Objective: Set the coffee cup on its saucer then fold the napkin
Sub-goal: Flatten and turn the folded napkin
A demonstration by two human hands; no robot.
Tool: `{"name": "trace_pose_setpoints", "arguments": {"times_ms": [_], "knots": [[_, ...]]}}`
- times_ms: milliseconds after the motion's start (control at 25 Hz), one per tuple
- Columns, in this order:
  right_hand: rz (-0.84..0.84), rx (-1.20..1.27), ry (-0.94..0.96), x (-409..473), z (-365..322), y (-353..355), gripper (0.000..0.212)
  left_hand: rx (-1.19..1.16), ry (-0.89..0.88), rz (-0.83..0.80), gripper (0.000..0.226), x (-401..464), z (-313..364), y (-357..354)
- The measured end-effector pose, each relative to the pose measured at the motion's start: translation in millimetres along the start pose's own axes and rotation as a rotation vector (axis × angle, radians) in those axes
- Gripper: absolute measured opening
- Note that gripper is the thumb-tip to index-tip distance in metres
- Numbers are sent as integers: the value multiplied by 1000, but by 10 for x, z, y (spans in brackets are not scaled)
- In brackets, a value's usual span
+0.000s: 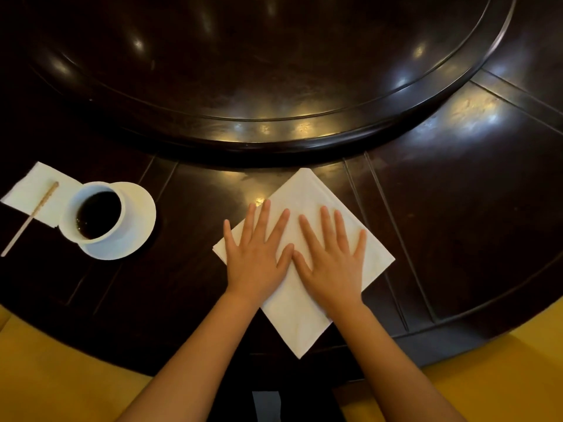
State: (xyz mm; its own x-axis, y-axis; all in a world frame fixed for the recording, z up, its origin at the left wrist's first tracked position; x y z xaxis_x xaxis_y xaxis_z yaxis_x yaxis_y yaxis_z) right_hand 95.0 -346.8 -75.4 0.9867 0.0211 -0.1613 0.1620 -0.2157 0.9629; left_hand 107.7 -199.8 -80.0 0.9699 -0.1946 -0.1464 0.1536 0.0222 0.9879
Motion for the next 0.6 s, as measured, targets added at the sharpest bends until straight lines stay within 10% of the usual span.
{"name": "trace_pose_setpoints", "arguments": {"times_ms": [320, 600], "knots": [[80, -28, -411, 16, 424, 189, 75, -51, 117, 25, 76, -81, -108, 21], [-115, -189, 543, 856, -13, 268, 57, -22, 87, 16, 76, -69, -116, 21]]}}
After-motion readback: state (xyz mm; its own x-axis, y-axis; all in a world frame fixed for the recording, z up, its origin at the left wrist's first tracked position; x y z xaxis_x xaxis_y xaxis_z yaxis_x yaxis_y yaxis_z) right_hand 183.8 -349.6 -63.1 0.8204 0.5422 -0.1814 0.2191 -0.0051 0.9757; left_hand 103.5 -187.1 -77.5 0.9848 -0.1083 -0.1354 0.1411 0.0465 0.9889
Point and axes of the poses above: each hand's wrist, its own x-axis towards the middle knuckle, its own y-axis out of the back of the hand, z = x × y, the point moved 1 cm from there along x, towards the middle knuckle, and after that the axes turned 4 degrees about -y, right-handed, at the moved point
